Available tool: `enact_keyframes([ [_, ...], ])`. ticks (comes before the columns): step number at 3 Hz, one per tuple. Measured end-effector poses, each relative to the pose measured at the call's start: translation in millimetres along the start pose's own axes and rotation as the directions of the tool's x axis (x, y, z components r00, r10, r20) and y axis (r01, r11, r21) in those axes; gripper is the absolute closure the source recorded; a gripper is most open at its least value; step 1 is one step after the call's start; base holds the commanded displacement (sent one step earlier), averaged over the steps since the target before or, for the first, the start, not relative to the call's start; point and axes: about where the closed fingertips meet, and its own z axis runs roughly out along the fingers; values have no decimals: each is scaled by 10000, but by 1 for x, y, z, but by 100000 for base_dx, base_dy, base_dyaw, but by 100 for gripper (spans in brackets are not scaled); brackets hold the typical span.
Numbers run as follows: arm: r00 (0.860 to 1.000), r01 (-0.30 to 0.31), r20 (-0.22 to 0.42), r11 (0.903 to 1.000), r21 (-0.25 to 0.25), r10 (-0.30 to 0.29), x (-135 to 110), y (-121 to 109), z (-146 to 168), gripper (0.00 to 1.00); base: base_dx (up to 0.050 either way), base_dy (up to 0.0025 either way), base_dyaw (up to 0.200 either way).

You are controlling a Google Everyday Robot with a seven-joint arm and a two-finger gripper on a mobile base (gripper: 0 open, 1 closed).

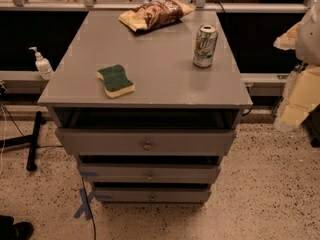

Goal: Knock 7up can over

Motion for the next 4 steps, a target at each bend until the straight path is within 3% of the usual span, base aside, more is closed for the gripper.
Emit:
enact_keyframes([
  [3,10000,0,0,10000,0,0,0,0,0,0,1954,-20,-2880],
  [4,10000,0,0,10000,0,0,0,0,0,0,0,0,0],
])
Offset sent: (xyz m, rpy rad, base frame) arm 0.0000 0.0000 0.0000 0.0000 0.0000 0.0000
